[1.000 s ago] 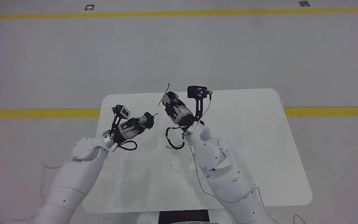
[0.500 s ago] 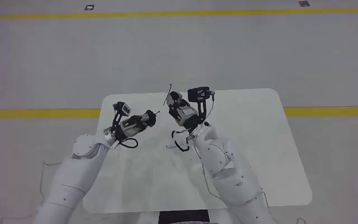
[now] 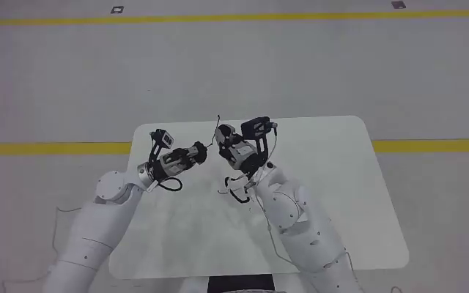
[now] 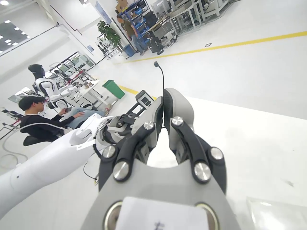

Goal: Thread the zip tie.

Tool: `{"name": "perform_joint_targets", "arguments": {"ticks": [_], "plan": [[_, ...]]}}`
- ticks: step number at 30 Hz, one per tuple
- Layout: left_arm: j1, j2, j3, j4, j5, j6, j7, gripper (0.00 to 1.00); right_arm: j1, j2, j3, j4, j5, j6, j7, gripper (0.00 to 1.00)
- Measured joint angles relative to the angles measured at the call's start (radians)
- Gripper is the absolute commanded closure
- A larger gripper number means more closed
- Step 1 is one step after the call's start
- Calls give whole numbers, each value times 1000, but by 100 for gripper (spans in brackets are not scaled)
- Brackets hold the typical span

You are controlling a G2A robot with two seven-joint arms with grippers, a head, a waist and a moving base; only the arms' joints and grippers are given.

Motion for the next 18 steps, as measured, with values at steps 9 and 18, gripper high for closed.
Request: {"name": "perform_joint_targets", "arguments": {"ticks": [9,18], "plan": [[0,0,0,0,0,0,0,100,21,5,-20,58,-23,-14,-43,100],[0,0,0,0,0,0,0,100,16,12,-18,53,-40,-6,-75,100]]}}
